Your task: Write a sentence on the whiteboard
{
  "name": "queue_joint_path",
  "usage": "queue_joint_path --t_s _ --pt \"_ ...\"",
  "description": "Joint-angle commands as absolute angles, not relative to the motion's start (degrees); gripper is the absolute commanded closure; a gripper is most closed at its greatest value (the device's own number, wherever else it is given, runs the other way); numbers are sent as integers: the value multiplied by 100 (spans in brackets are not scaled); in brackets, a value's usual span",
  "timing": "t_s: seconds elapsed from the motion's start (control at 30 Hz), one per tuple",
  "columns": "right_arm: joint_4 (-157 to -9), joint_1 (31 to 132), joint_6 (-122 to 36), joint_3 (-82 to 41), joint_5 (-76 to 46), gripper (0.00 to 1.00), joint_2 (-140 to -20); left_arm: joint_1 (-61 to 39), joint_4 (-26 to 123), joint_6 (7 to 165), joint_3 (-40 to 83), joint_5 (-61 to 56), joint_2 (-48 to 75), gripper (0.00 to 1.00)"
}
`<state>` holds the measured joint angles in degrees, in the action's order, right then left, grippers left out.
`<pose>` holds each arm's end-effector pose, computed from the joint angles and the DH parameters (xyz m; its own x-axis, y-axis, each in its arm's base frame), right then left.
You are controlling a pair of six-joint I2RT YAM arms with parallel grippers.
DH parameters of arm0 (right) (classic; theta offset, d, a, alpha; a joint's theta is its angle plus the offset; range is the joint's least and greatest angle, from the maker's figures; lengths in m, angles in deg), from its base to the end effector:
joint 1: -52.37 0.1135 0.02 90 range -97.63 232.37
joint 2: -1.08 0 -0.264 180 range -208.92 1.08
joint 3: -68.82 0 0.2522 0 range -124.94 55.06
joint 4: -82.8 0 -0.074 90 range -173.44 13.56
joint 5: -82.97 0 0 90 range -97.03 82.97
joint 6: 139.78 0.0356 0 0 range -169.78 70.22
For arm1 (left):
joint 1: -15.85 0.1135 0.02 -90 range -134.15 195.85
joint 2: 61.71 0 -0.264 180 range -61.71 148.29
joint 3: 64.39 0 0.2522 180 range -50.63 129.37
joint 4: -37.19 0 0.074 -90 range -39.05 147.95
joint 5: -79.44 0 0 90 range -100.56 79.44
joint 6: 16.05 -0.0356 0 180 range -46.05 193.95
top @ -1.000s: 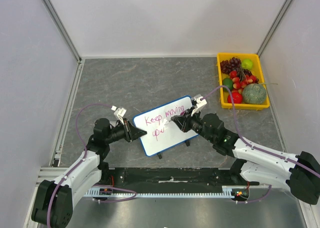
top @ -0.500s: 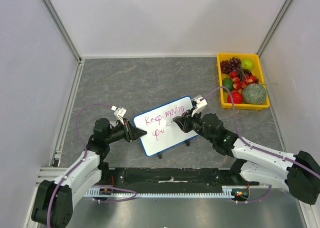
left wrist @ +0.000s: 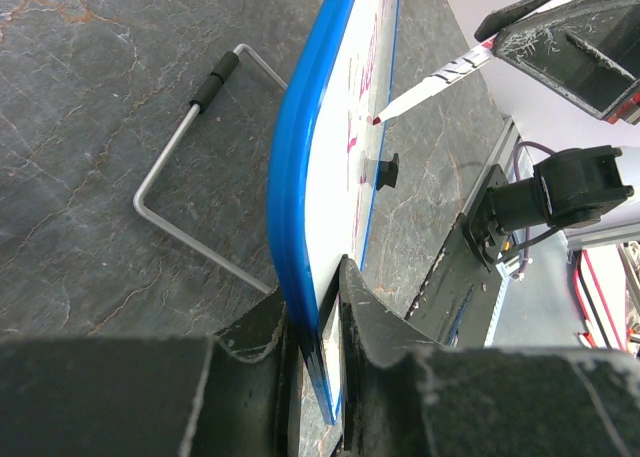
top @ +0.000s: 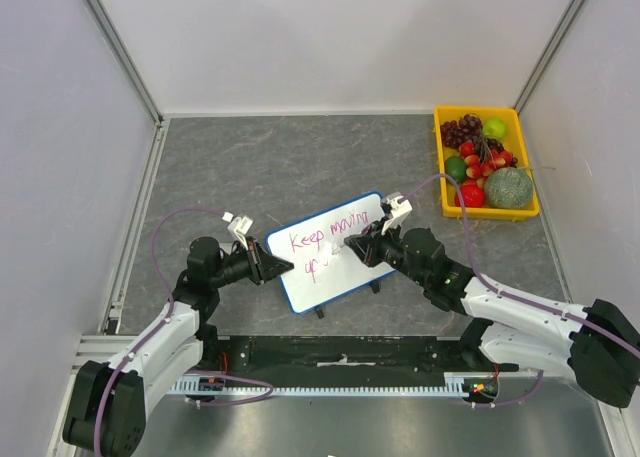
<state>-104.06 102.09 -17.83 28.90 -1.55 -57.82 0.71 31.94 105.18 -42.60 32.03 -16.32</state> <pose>0.1507 0.1726 0.2346 -0.4851 0.2423 -0.8402 -0.5213 0.6913 0.5004 0.1489 -0.0653 0.1689 -0.6810 -0.2112 -0.7011 0.5371 0.5069 -0.6743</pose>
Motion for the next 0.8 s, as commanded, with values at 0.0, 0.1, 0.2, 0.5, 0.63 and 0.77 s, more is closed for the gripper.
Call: queue_joint_path --t_s 0.0,0.1,0.2,0.5,0.63,0.77 --pt "-10550 10185 -1822 2895 -272 100 -5877 91 3082 10094 -4290 2891 -1609 98" --pt "-10524 10185 -1822 2930 -342 100 -5886 91 3082 10102 -4290 2891 -1627 98" --pt "-10506 10185 -1814 2983 -395 100 -5886 91 3082 10094 -4298 2891 -1627 98" --pt "-10427 10185 -1822 3194 -483 100 -5860 90 3082 10111 -4298 2891 -1618 98" --pt "-10366 10194 -1805 3247 -299 100 -5711 91 3082 10111 -4298 2882 -1627 98" --pt "-10357 10185 -1796 3168 -97 100 -5596 91 3082 10120 -4298 2873 -1627 98"
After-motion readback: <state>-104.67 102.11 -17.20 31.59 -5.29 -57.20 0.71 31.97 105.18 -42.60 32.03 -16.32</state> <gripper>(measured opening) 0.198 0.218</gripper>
